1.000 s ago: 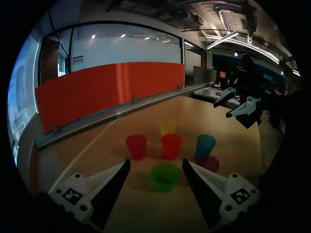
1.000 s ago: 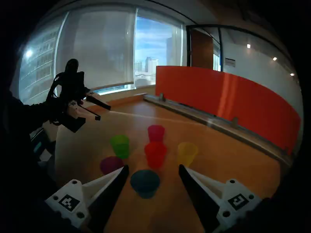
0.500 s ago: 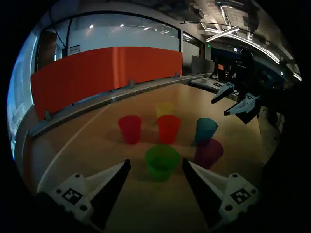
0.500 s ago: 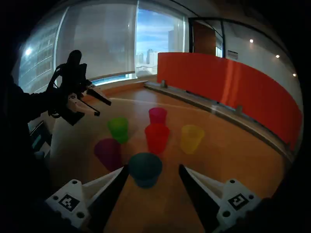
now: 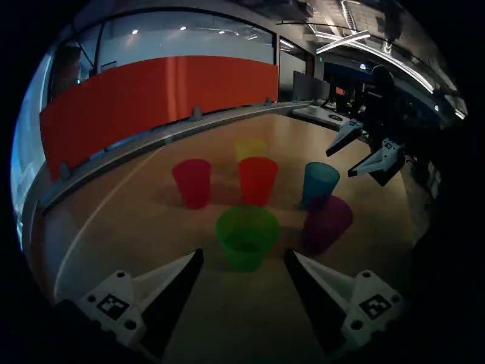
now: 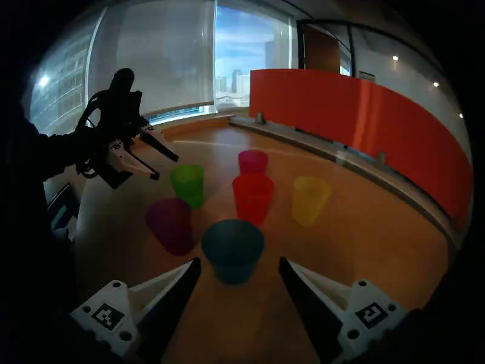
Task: Pour water
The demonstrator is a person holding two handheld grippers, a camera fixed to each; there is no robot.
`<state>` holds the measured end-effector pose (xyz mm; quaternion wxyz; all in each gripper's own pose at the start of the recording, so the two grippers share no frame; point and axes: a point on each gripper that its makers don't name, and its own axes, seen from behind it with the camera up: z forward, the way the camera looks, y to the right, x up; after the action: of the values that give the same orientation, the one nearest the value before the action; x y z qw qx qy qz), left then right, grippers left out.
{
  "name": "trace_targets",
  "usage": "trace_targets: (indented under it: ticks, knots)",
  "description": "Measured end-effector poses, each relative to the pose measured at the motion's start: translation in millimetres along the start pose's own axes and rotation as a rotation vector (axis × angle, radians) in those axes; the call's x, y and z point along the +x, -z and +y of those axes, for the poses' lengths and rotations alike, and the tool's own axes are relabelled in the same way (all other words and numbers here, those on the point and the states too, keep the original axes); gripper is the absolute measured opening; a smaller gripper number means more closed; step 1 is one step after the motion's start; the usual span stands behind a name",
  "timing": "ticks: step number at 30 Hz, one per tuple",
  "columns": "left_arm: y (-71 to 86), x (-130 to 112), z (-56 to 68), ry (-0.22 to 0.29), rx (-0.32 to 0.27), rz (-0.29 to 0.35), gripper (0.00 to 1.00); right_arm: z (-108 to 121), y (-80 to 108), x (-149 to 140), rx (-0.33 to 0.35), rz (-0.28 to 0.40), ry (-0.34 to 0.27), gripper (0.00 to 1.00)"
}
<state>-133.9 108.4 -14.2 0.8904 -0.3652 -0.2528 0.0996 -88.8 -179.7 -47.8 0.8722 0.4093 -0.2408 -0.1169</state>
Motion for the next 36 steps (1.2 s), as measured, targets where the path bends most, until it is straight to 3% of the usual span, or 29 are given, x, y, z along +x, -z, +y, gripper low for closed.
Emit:
trace_targets:
  ticks: [26, 36]
  knots:
    - [-43.4, -8, 2.2, -0.001, -0.053, -0.044, 1.00, -5, -45.6, -10, 0.046, -0.042, 0.005, 1.00]
    - [-58.5, -5, 2.0, -0.004, -0.065, -0.052, 1.00, -5, -55.1, -9, 0.061, -0.045, 0.008, 1.00]
